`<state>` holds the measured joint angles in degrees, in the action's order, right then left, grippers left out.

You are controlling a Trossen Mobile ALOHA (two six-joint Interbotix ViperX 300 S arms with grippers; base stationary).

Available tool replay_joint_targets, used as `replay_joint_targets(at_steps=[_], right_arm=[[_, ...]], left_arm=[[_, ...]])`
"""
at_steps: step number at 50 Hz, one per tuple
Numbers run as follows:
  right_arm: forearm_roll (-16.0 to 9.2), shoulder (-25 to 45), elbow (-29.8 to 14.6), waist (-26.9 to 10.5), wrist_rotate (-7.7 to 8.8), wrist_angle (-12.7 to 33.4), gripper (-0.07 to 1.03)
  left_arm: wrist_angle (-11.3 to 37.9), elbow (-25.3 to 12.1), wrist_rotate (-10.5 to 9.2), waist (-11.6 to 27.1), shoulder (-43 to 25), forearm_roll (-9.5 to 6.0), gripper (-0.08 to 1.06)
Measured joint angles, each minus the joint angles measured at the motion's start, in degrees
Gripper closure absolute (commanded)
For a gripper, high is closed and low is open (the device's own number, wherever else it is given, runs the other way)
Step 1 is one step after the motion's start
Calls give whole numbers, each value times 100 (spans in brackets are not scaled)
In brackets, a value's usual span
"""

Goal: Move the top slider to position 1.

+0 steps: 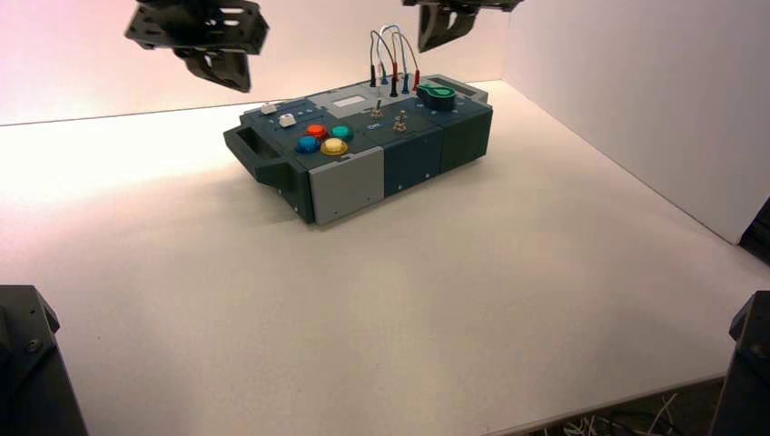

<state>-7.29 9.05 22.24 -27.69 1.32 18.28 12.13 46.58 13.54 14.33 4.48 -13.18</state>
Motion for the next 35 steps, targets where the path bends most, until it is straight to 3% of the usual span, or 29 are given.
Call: replay_joint_targets(at_steps=[18, 35], right_arm=[[0, 633, -659, -88, 62, 44, 98], [0, 1362, -1626, -431, 70, 404, 98]], left_arm=[[9, 141, -185, -18, 70, -9, 101], [-26, 316, -202, -562, 123, -9, 101]])
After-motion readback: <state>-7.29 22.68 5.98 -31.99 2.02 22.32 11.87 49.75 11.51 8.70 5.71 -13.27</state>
